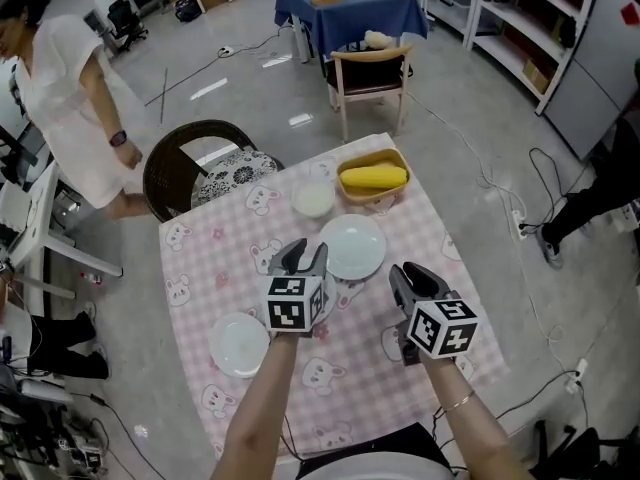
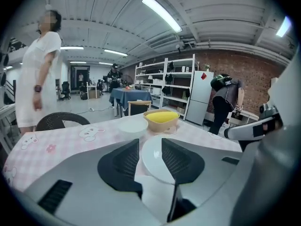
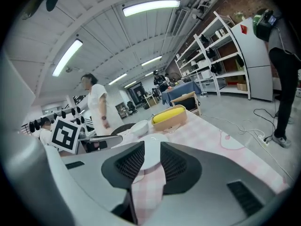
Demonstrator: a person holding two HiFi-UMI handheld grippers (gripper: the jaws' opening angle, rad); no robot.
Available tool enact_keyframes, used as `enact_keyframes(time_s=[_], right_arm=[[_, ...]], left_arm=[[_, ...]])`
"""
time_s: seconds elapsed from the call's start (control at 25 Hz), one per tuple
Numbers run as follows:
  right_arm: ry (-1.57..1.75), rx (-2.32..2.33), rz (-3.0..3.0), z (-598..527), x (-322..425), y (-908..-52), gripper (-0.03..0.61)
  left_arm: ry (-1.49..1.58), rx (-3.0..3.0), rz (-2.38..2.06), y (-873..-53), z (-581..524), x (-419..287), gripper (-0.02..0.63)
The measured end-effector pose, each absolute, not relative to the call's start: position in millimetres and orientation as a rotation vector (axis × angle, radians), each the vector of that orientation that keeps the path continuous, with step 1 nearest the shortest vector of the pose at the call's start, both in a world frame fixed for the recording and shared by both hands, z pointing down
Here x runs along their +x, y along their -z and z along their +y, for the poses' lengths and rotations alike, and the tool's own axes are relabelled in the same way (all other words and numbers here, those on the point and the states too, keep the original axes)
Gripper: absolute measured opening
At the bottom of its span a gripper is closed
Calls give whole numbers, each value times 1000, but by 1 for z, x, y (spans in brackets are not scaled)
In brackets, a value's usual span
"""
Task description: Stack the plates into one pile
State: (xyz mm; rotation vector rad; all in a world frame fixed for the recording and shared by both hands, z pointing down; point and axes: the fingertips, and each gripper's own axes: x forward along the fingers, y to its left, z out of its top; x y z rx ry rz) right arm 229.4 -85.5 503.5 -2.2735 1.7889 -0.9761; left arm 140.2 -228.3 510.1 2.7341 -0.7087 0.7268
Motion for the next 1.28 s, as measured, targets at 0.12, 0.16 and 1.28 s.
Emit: enact_keyframes(time_s=[0.12, 0.16, 1.28], right_arm=[[992, -2269, 1777, -89, 239, -507, 110], [995, -2268, 1775, -91, 242, -508, 110], [1097, -2227, 1793, -120, 244, -541, 104]], left_arm=[[-778, 2725, -722, -522, -231, 148, 149], [-796, 2723, -727, -526, -232, 150, 149], [-1178, 2572, -557, -584, -255, 172, 129]])
